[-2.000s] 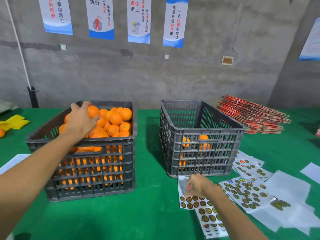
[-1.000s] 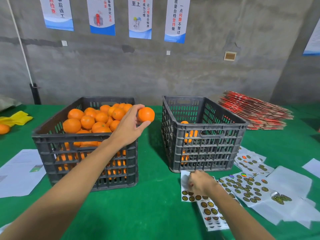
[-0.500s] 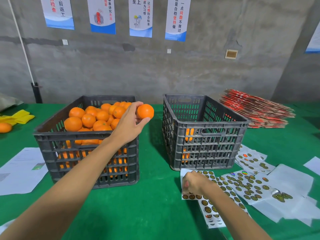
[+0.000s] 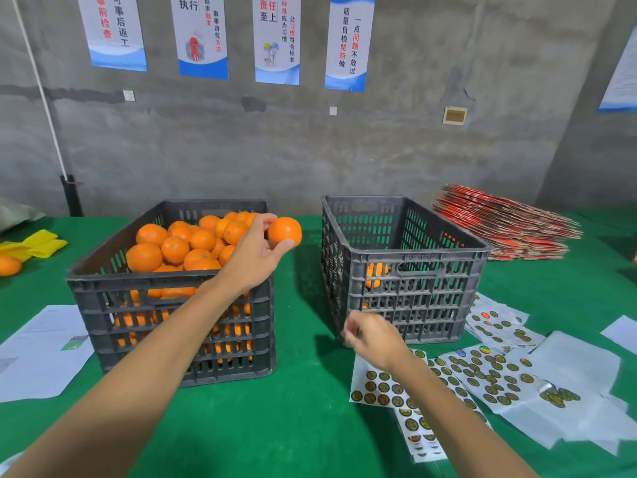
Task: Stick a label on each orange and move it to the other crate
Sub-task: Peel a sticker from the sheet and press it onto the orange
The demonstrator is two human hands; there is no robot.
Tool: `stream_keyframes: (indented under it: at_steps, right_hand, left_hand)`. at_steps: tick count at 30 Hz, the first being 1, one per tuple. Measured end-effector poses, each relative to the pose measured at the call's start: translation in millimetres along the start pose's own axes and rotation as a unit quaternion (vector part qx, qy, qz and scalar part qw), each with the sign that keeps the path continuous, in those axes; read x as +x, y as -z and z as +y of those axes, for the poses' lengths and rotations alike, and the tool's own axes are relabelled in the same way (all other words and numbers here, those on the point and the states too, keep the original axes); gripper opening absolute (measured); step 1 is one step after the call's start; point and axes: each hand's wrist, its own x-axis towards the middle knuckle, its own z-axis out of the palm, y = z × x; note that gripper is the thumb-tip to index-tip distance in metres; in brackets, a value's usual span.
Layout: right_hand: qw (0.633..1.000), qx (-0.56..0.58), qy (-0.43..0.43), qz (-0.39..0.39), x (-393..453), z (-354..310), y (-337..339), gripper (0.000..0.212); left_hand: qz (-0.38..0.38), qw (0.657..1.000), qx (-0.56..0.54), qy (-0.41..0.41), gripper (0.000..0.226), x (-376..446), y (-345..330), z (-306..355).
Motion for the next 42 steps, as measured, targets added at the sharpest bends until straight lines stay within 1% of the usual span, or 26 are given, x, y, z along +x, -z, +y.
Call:
stream_keyframes:
  at_steps: [2,3,4,5,6,7,8,9,11,13,16,19,21,23,25,27,28,30,31,32,34,35,36,38,40,42]
  right_hand:
    - [0.997,0.048,0.016,0.059,13.6,-16.1,15.9,0.005]
    - [0.991,0.1,0.022,0.082,20.1,-26.2,25.2,0.007]
    - [0.977,0.187,0.023,0.104,25.6,-37.7,35.9,0.008]
    - [0.949,0.288,0.021,0.128,31.0,-49.5,47.3,0.008]
    - [0.914,0.376,0.02,0.155,36.2,-61.2,59.8,0.008]
    - [0.88,0.442,0.025,0.175,41.9,-72.8,72.8,0.009]
    - [0.856,0.481,0.031,0.186,47.1,-83.5,84.8,0.01]
    - [0.841,0.505,0.033,0.19,52.6,-93.1,94.8,0.012]
    - [0.828,0.528,0.027,0.184,62.2,-108.3,107.8,0.014]
    - [0.829,0.532,0.019,0.173,69.8,-118.0,111.2,0.014]
    - [0.838,0.522,-0.005,0.156,77.0,-124.9,106.9,0.014]
    - [0.868,0.471,-0.021,0.156,83.3,-124.8,98.6,0.016]
    - [0.892,0.412,-0.024,0.185,86.0,-123.8,93.8,0.016]
    - [0.912,0.34,-0.001,0.229,86.7,-122.2,88.5,0.014]
    - [0.92,0.293,0.016,0.259,86.6,-122.2,83.8,0.014]
    - [0.919,0.289,0.007,0.269,87.1,-123.1,81.6,0.02]
    - [0.914,0.307,-0.001,0.264,86.9,-123.9,81.1,0.03]
    - [0.898,0.376,-0.023,0.23,87.5,-124.3,82.1,0.057]
    - [0.888,0.412,-0.032,0.202,88.0,-124.1,83.3,0.062]
    - [0.875,0.453,-0.033,0.167,88.1,-123.7,83.9,0.062]
    - [0.829,0.55,-0.03,0.095,88.0,-123.5,83.3,0.058]
    - [0.809,0.583,-0.026,0.074,87.1,-123.4,82.7,0.059]
    - [0.8,0.596,-0.022,0.066,86.9,-122.9,81.7,0.061]
    - [0.806,0.589,-0.014,0.058,87.6,-121.2,80.7,0.059]
    - [0.826,0.561,-0.015,0.056,87.5,-119.3,82.4,0.048]
    - [0.851,0.522,-0.001,0.058,87.4,-116.0,83.2,0.045]
  left_hand:
    - [-0.002,1.0,-0.009,0.003,0.063,0.3,1.3,0.4]
    - [-0.004,1.0,-0.014,0.002,0.064,0.4,2.1,1.0]
    - [-0.01,1.0,-0.019,-0.002,0.064,0.4,2.9,1.4]
    - [-0.019,0.999,-0.023,-0.011,0.063,0.2,3.1,2.1]
    - [-0.028,0.999,-0.024,-0.02,0.06,0.0,3.3,2.9]
    - [-0.034,0.999,-0.025,-0.026,0.058,0.1,3.5,3.5]
    - [-0.036,0.999,-0.027,-0.026,0.056,0.5,3.6,3.8]
    - [-0.035,0.999,-0.034,-0.021,0.056,1.0,3.7,4.6]
    - [-0.035,0.997,-0.063,-0.007,0.057,1.5,4.0,6.9]
    - [-0.041,0.995,-0.087,-0.001,0.058,1.9,4.5,8.6]
    - [-0.044,0.995,-0.089,0.005,0.064,0.1,6.6,12.1]
    - [-0.041,0.992,-0.118,0.012,0.066,-2.2,6.4,16.5]
    - [-0.031,0.993,-0.112,0.012,0.063,-3.1,5.6,17.9]
    - [-0.026,0.992,-0.121,0.019,0.057,-2.3,5.4,16.0]
    - [-0.027,0.989,-0.142,0.034,0.054,-0.4,7.1,14.5]
    - [-0.026,0.985,-0.164,0.048,0.049,1.1,10.0,13.7]
    - [-0.022,0.984,-0.172,0.048,0.046,1.5,10.9,13.8]
    - [-0.013,0.98,-0.194,0.037,0.037,0.3,12.5,16.6]
    - [-0.008,0.978,-0.207,0.033,0.038,-1.2,13.5,18.9]
    - [-0.004,0.975,-0.22,0.031,0.042,-2.8,14.3,20.7]
    - [0.003,0.974,-0.224,0.019,0.037,-3.6,15.2,19.7]
    - [0.006,0.975,-0.221,0.013,0.033,-3.5,15.6,18.1]
    - [0.006,0.975,-0.22,0.01,0.031,-3.4,16.2,16.4]
    - [-0.001,0.973,-0.229,0.011,0.029,-2.3,16.3,13.8]
    - [0.001,0.971,-0.236,0.022,0.03,-1.5,15.3,14.0]
    - [0.008,0.971,-0.237,0.034,0.031,-0.3,12.8,14.9]
